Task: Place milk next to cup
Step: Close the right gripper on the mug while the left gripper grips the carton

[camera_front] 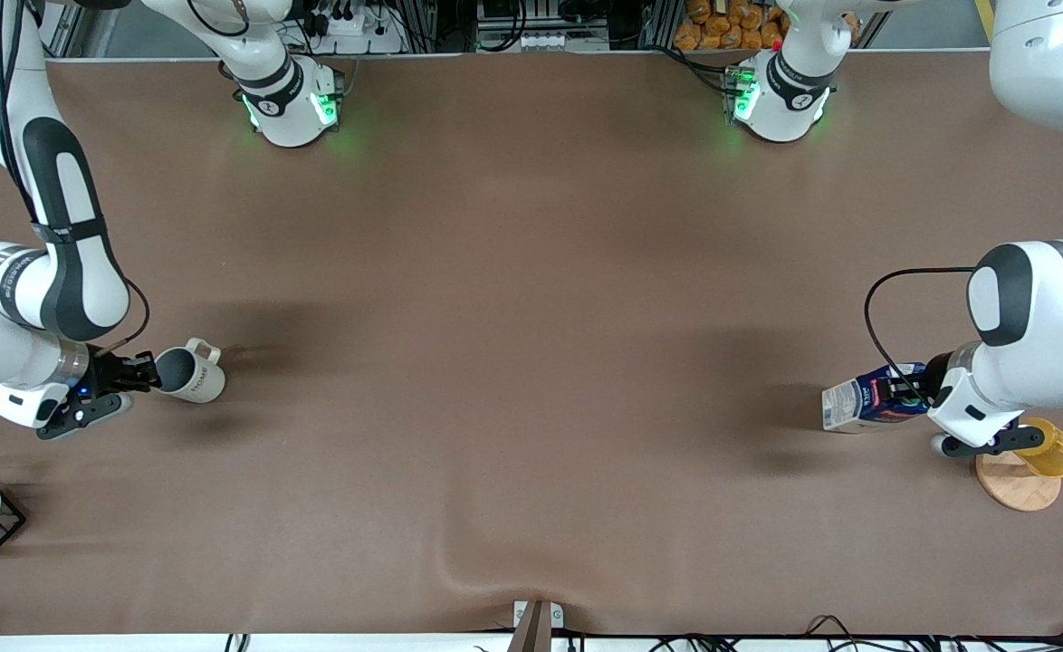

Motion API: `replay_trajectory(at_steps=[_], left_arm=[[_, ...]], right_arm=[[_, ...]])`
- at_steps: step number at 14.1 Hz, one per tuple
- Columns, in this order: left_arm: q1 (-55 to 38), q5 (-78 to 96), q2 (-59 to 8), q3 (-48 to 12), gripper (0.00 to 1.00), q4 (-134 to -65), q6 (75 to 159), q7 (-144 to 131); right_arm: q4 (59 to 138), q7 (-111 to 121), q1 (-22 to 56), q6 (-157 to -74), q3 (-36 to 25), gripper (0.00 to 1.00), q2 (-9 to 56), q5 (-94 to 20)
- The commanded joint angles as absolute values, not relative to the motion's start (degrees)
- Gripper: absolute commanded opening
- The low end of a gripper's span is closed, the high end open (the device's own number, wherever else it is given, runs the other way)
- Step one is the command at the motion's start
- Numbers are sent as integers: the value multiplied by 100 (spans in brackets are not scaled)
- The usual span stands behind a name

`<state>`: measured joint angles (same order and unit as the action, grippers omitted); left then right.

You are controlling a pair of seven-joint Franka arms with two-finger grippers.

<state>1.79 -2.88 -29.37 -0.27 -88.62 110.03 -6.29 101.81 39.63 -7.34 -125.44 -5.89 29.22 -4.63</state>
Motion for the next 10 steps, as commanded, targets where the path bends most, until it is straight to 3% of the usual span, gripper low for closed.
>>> replay_trajectory(at_steps=[1,10], left_arm=[[158,-255,-2944,-26,38,-8816,10951,-598],[53,-246,-2839,-62,29,-8754,10942,-589]], right_arm=[[10222,4087,-809,-12560,-510,0,2865,-431],[9731,3596,-721,-11569,-466,0,2786,-475]])
